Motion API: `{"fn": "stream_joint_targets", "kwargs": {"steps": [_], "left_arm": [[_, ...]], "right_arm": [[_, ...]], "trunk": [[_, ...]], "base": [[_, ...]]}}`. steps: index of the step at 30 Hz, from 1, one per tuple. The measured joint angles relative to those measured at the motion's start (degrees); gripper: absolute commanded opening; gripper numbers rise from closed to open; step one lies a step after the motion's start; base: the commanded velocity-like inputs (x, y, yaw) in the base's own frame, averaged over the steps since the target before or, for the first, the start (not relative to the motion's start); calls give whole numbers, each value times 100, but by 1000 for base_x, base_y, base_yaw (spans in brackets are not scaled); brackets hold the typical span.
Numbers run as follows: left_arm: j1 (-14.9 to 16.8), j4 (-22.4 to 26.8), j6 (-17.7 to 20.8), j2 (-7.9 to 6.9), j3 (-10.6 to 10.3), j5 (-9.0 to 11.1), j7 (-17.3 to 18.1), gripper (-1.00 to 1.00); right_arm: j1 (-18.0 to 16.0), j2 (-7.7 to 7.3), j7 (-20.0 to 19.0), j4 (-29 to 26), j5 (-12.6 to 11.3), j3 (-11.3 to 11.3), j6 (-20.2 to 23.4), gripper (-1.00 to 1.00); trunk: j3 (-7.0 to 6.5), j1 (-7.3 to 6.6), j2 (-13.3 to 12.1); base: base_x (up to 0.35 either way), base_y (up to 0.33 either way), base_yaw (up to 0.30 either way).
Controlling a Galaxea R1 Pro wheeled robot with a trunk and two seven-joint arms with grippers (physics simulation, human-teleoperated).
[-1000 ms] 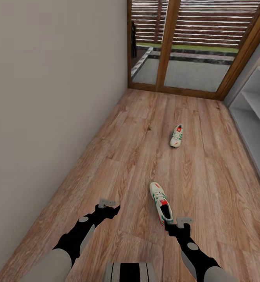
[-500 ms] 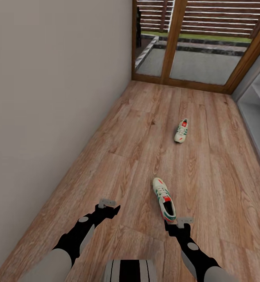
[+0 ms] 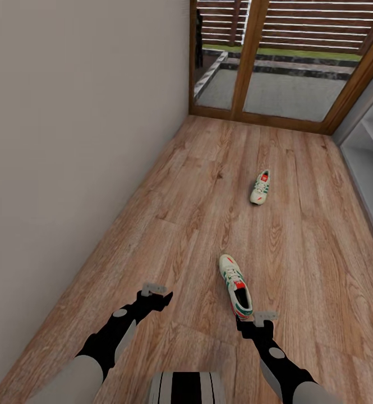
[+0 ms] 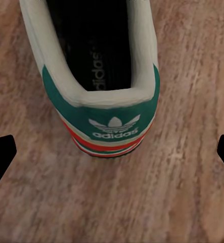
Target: Pick up the two gym shoes and the two sandals from the corridor floor and place them onto the hallstand (shoe rack) in the corridor, making sure they are on the rack and not on the floor. Arrange them so the two gym shoes are next to each other and the two sandals are next to each other.
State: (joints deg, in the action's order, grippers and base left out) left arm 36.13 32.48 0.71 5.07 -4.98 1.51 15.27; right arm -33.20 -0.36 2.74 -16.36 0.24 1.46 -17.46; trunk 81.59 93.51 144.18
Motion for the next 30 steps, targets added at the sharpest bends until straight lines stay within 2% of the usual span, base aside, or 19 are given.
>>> {"fn": "stream_joint_targets", "kwargs": {"steps": [12, 19, 30], "left_arm": [[8, 268, 41, -13, -1, 0, -2, 100], [1, 273, 39, -6, -3, 0, -2, 100], [-43, 399, -91, -2, 0, -5, -32, 100]], "right_arm": [[0, 11, 0, 5, 0, 4, -5, 100], [0, 11, 0, 5, 0, 3, -5, 100], [0, 11, 0, 5, 0, 4, -5, 100]], "trunk": [[0, 0, 0], [0, -1, 0], [0, 0, 0]], "base": [[2, 0, 0], [107, 0, 0], [17, 0, 0]]}}
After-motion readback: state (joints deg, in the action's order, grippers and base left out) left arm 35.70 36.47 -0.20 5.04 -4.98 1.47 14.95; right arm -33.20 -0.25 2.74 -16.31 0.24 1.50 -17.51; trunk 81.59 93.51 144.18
